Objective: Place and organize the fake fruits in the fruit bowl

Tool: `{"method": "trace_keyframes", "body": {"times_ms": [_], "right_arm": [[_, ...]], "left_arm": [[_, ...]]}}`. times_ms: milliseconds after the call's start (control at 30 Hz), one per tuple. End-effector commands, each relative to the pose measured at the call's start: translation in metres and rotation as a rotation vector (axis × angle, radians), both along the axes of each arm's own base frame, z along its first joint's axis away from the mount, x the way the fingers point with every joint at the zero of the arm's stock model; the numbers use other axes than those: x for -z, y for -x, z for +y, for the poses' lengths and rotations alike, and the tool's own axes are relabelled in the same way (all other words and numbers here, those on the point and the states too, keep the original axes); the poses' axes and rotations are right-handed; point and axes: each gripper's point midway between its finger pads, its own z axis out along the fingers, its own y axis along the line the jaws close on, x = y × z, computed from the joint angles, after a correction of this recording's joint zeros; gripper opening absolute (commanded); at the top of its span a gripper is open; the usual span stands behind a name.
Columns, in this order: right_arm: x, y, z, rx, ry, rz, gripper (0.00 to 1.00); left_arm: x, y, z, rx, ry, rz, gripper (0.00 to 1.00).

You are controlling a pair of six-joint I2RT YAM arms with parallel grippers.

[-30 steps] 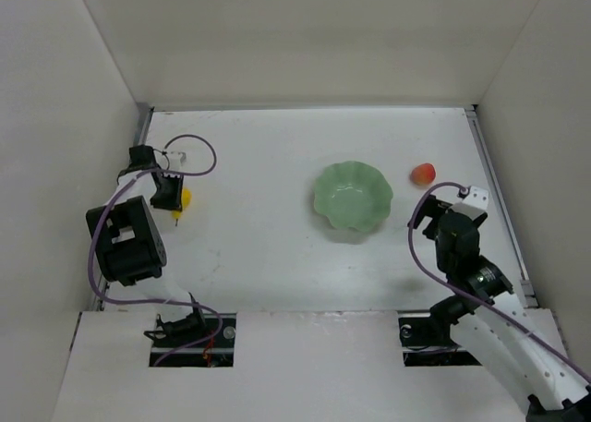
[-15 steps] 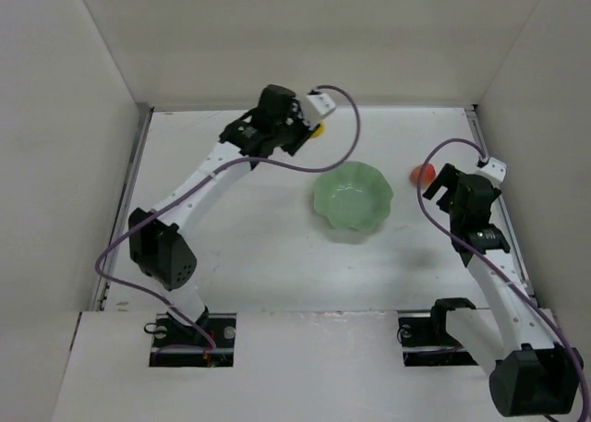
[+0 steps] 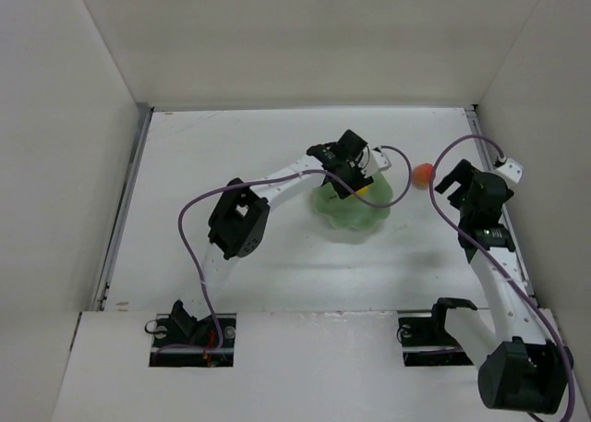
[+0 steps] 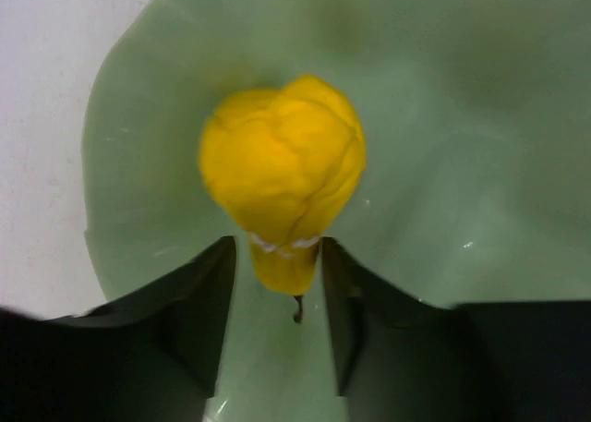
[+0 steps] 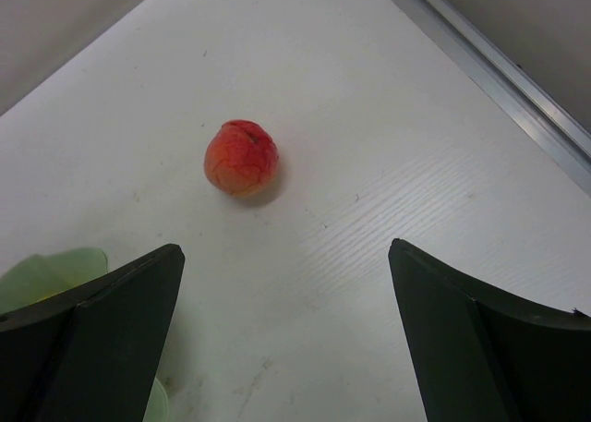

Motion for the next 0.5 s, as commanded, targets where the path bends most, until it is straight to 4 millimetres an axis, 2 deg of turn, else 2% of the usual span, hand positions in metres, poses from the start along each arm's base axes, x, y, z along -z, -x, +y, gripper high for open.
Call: {"method": "trace_keyframes", "body": {"times_ms": [0, 33, 133, 233, 300, 467], "right_arm": [[-0.017, -0.013, 0.0, -0.005, -0.011, -0.079, 1.0], [-0.015, -0.015, 0.0, -0.004, -0.012, -0.077, 1.0], [-0.013, -0.029, 0.002, -0.016, -0.03, -0.071, 1.0], [-0.01, -0.052, 0.007, -0.044, -0.048, -0.044, 1.0], [-0.004, -0.071, 0.005, -0.047, -0.053, -0.006, 1.0], [0.023, -0.118, 0.005, -0.063, -0.078, 0.099, 1.0]], "left_arm": [[-0.065, 0.005, -0.028, 0.043, 0.137, -0.091, 0.46], [-0.066, 0.007, -0.028, 0.044, 0.138, -0.09, 0.54], [-0.08, 0.012, -0.026, 0.042, 0.167, -0.099, 1.0], [-0.109, 0.008, -0.012, 0.003, 0.214, -0.129, 1.0], [-0.133, 0.005, 0.005, -0.037, 0.259, -0.147, 1.0], [-0.191, -0.001, 0.066, -0.146, 0.344, -0.194, 1.0]]}}
